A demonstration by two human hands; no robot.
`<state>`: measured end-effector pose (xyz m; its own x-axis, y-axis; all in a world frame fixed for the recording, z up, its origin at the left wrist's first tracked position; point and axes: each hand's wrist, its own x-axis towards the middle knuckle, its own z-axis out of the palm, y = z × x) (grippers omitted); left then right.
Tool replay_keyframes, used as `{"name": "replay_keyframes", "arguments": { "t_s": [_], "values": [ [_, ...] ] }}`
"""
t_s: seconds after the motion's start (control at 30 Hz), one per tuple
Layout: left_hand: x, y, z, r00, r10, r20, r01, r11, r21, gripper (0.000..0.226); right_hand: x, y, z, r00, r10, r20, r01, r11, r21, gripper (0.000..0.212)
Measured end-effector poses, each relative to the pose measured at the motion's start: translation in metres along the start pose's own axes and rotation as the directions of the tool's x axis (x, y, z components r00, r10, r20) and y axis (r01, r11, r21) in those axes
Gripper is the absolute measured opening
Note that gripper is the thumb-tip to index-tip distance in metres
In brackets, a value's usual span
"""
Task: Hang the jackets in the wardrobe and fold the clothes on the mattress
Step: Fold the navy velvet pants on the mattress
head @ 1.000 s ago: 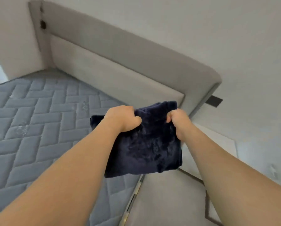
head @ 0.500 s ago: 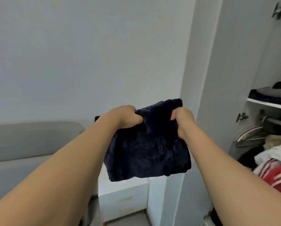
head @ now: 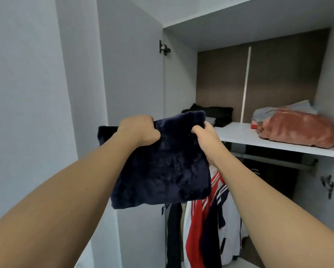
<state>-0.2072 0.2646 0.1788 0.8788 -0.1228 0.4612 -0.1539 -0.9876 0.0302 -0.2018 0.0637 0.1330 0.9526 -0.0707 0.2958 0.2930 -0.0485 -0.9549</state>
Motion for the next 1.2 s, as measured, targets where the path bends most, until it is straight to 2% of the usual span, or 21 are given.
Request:
{"name": "replay_keyframes", "arguments": {
  "t_s": [0.17,0.3,0.43,0.53,0.57,0.63,0.67,0.7,0.73,0.77,0.83,0.87,0.9,0.93,0.97,1.0,1.03,1.07,1.13,1.2],
  "values": [
    [0.067,0.030,0.009,0.980,0.122,-0.158,-0.130,0.991,-0.043,0.009,0.050,0.001,-0.030,0.972,-0.180,-0.152,0.173,0.983,-0.058,0.021],
    [0.123,0.048,0.016,0.903,0.234,-0.360,-0.259,0.966,-0.022,0.008,0.087,-0.001,-0.044,0.925,-0.259,-0.279,0.243,0.966,-0.089,0.024],
    [0.179,0.086,0.012,0.797,0.300,-0.524,-0.352,0.936,0.000,0.013,0.122,-0.022,-0.070,0.790,-0.338,-0.511,0.342,0.935,-0.091,0.017],
    [0.218,0.125,0.001,0.742,0.374,-0.556,-0.472,0.881,-0.039,0.017,0.146,-0.043,-0.105,0.662,-0.361,-0.657,0.383,0.916,-0.119,0.016],
    [0.229,0.138,-0.001,0.700,0.407,-0.587,-0.521,0.853,-0.030,0.020,0.154,-0.048,-0.120,0.626,-0.368,-0.688,0.404,0.907,-0.119,0.015],
    [0.250,0.161,0.004,0.522,0.448,-0.726,-0.587,0.806,0.075,0.028,0.171,-0.058,-0.150,0.565,-0.376,-0.735,0.461,0.882,-0.097,0.014],
    [0.260,0.171,0.009,0.429,0.416,-0.802,-0.597,0.797,0.094,0.033,0.180,-0.063,-0.164,0.542,-0.374,-0.753,0.490,0.868,-0.079,0.015],
    [0.270,0.178,0.016,0.379,0.345,-0.859,-0.598,0.800,0.058,0.040,0.190,-0.066,-0.177,0.524,-0.365,-0.770,0.514,0.856,-0.056,0.016],
    [0.280,0.185,0.025,0.382,0.254,-0.889,-0.587,0.809,-0.021,0.051,0.199,-0.069,-0.189,0.509,-0.350,-0.786,0.535,0.844,-0.029,0.017],
    [0.291,0.191,0.033,0.439,0.160,-0.884,-0.558,0.819,-0.130,0.067,0.209,-0.070,-0.202,0.499,-0.335,-0.799,0.551,0.835,-0.005,0.018],
    [0.317,0.199,0.049,0.637,0.008,-0.771,-0.496,0.770,-0.402,0.102,0.228,-0.073,-0.227,0.499,-0.305,-0.811,0.562,0.826,0.035,0.020],
    [0.331,0.201,0.055,0.745,-0.032,-0.666,-0.469,0.685,-0.557,0.117,0.238,-0.075,-0.239,0.503,-0.293,-0.813,0.562,0.825,0.051,0.020],
    [0.346,0.201,0.061,0.847,-0.024,-0.530,-0.432,0.551,-0.714,0.128,0.249,-0.076,-0.251,0.508,-0.280,-0.814,0.558,0.827,0.064,0.021],
    [0.361,0.203,0.065,0.921,0.040,-0.388,-0.373,0.386,-0.844,0.136,0.260,-0.076,-0.261,0.513,-0.265,-0.816,0.553,0.829,0.079,0.025],
    [0.373,0.206,0.070,0.951,0.145,-0.272,-0.300,0.235,-0.925,0.140,0.271,-0.077,-0.270,0.518,-0.245,-0.820,0.547,0.831,0.097,0.030],
    [0.383,0.212,0.074,0.947,0.241,-0.211,-0.247,0.132,-0.960,0.135,0.282,-0.077,-0.278,0.521,-0.225,-0.823,0.543,0.832,0.116,0.034],
    [0.393,0.220,0.078,0.934,0.303,-0.190,-0.227,0.092,-0.970,0.120,0.293,-0.077,-0.285,0.524,-0.206,-0.827,0.539,0.831,0.135,0.037],
    [0.404,0.230,0.083,0.923,0.332,-0.196,-0.232,0.073,-0.970,0.095,0.304,-0.077,-0.290,0.523,-0.191,-0.831,0.539,0.829,0.149,0.037],
    [0.426,0.251,0.088,0.923,0.324,-0.208,-0.229,0.027,-0.973,0.048,0.324,-0.078,-0.304,0.496,-0.171,-0.851,0.536,0.831,0.146,0.031],
    [0.448,0.270,0.090,0.941,0.286,-0.181,-0.180,-0.030,-0.983,0.032,0.343,-0.080,-0.320,0.447,-0.151,-0.882,0.507,0.855,0.111,0.021]
  ]
}}
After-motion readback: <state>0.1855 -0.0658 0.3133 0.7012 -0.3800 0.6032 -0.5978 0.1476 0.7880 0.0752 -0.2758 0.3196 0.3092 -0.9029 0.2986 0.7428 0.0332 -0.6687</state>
